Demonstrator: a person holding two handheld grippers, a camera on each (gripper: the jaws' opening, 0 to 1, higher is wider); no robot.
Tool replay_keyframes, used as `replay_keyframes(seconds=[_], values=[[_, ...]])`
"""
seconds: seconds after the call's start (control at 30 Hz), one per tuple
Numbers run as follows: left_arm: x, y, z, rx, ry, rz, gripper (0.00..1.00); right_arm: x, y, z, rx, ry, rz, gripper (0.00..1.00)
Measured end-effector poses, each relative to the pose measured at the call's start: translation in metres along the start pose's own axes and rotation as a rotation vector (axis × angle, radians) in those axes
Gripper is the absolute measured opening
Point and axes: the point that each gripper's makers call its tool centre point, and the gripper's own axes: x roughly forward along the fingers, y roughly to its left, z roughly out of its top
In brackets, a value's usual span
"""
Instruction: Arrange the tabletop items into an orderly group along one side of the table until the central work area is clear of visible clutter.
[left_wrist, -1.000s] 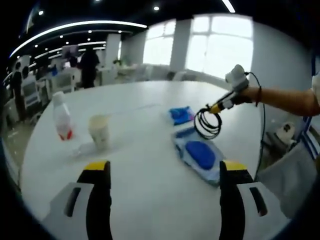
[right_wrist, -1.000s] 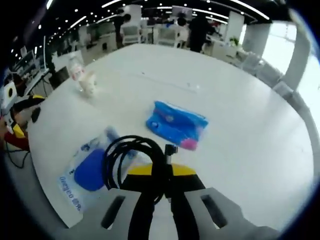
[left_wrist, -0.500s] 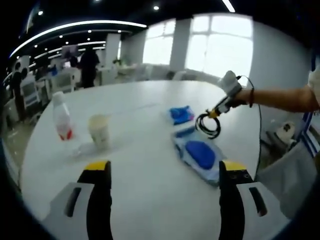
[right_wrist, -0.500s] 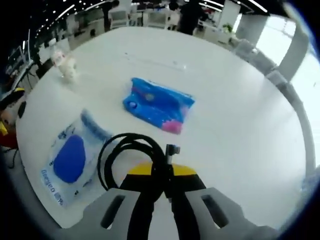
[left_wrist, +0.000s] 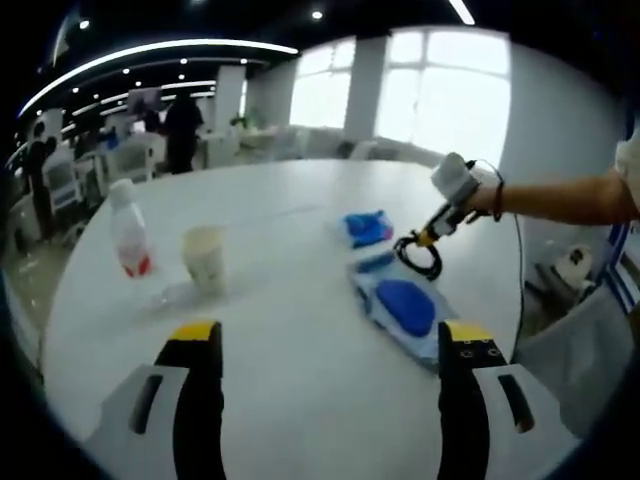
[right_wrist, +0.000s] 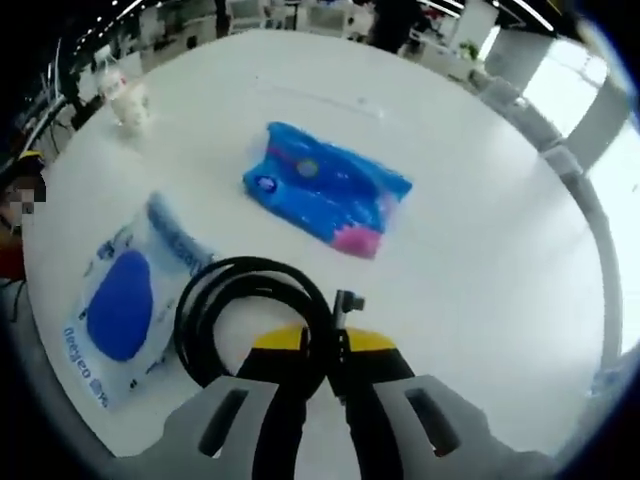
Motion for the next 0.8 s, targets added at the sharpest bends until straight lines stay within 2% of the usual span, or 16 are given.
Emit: replay_keyframes(seconds=[0.07, 0.13, 0.27, 0.4, 0.57, 0.8], values=[[0.000, 0.000, 0.000, 0.000, 0.000, 0.000, 0.85, 0.001, -0.002, -0.002, 0.006, 0.008, -0.006, 0.13], [0.000, 0.000, 0.000, 0.000, 0.001, 0.000, 0.85, -0.001, -0.005, 0.003, 0.025, -0.021, -0.009, 0.12], [0.000, 0.000, 0.000, 0.006, 0.000, 0.001, 0.85, -0.007, -0.001, 0.013, 0.048, -0.072, 0.018, 0.33], [0.000, 0.000, 0.000, 0.002, 0.001, 0.002, 0.86, -0.012, 0.006, 0.022, 0.042, -0.116, 0.046, 0.37], [0.001, -0.001, 0.006, -0.015, -0.029, 0.003, 0.92, -0.018, 0.020, 0.035, 0.057, -0.177, 0.109, 0.56], [0.000, -0.001, 0.006, -0.001, -0.025, 0.008, 0.96, -0.031, 0.044, 0.049, 0.032, -0.233, 0.158, 0.71]])
